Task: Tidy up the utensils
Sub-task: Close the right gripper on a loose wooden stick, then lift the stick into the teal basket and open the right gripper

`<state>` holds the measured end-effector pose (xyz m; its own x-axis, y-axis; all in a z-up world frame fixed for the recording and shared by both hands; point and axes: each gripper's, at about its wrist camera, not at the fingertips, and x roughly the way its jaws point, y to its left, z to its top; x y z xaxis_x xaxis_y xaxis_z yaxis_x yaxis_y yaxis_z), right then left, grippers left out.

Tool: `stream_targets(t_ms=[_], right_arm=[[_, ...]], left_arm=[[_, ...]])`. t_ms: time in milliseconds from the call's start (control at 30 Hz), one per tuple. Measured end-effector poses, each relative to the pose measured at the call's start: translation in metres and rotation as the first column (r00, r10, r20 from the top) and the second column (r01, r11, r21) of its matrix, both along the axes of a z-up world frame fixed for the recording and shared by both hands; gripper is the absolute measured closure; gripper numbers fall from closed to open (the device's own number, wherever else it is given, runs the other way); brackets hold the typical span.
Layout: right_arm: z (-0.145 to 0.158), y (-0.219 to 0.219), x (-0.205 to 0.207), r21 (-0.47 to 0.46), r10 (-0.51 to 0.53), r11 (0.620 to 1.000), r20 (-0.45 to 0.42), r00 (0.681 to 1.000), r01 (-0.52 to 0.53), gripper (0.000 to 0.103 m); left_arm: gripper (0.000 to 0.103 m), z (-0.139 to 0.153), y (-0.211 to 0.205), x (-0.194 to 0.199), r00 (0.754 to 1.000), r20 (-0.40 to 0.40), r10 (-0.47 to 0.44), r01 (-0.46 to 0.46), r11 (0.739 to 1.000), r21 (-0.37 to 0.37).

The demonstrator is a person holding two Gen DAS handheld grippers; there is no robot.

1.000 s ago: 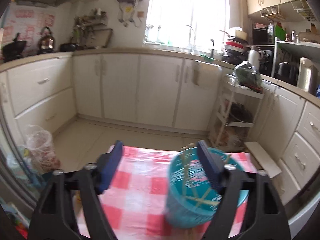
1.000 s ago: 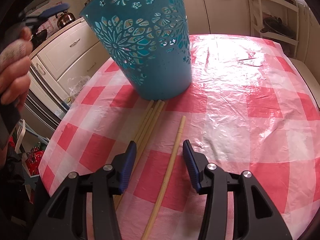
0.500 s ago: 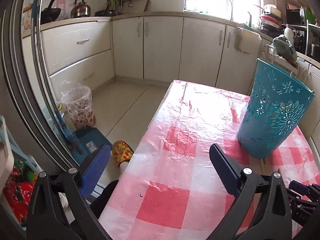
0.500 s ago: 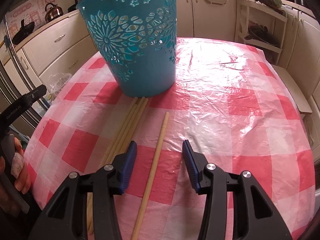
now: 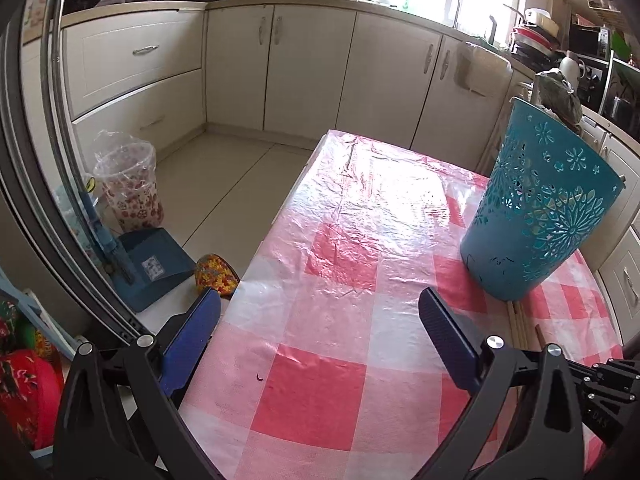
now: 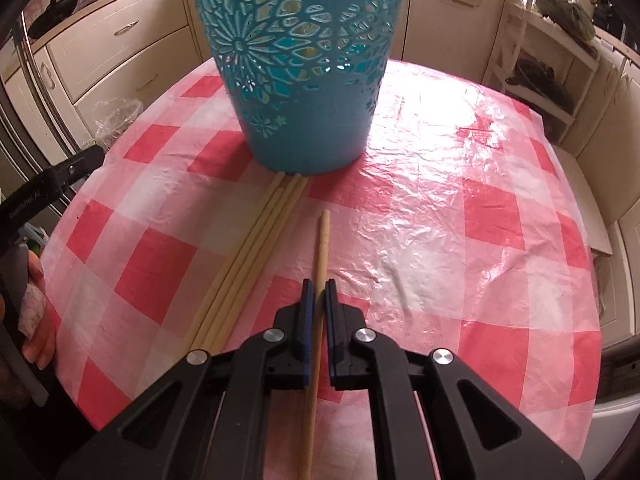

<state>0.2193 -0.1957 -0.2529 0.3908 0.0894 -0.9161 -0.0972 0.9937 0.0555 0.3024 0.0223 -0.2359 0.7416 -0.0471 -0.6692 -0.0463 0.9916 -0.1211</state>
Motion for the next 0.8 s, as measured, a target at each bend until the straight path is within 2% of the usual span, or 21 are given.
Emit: stream_targets(t_ms=[133,200,300,400,500,567,667,800], right_arm=[[0.001,0.011,-0.003,-0.07,0.063,0.996,-0.012,0.998,-0.064,0.097],[0.001,0.007,-0.006,-0.037,0.049,0.998,-0.013,0.999,-0.049,0.097],[0.006,-0.014,-0.015,0.125,-0.04,0.991,0.0,0.999,0.04,0.097],[0.026,-0.034,-0.031,0.314,-0.109,0.945,0.042,0.993,0.091,0.097],[0.061,-0.05,-0.037,0.438,-0.147,0.895,0.115,0.982,0.083,0.097],[0.09,-0.056,-0.033,0.517,-0.172,0.855,0.193,0.966,0.049,0.097],[0.135,-0.059,-0.013,0.572,-0.223,0.82,0.31,0.924,0.005,0.097],[0.175,-0.052,0.036,0.591,-0.3,0.806,0.427,0.853,-0.013,0.097]], left_arm=[[0.008,0.001,-0.005,0.0,1.0,-0.001,-0.017,0.017,1.0,0.017],[0.008,0.0,-0.008,0.0,1.0,-0.004,-0.026,0.026,0.999,0.027],[0.008,0.0,-0.014,-0.001,0.999,-0.008,-0.041,0.041,0.998,0.055],[0.008,0.001,-0.02,-0.001,0.999,-0.009,-0.053,0.054,0.995,0.089],[0.008,0.001,-0.023,-0.002,0.998,-0.009,-0.06,0.061,0.993,0.106],[0.008,0.001,-0.023,-0.002,0.998,-0.009,-0.059,0.059,0.993,0.106],[0.008,0.002,-0.022,-0.001,0.998,-0.01,-0.057,0.058,0.993,0.103],[0.008,0.0,-0.022,0.0,0.998,-0.018,-0.061,0.062,0.993,0.104]])
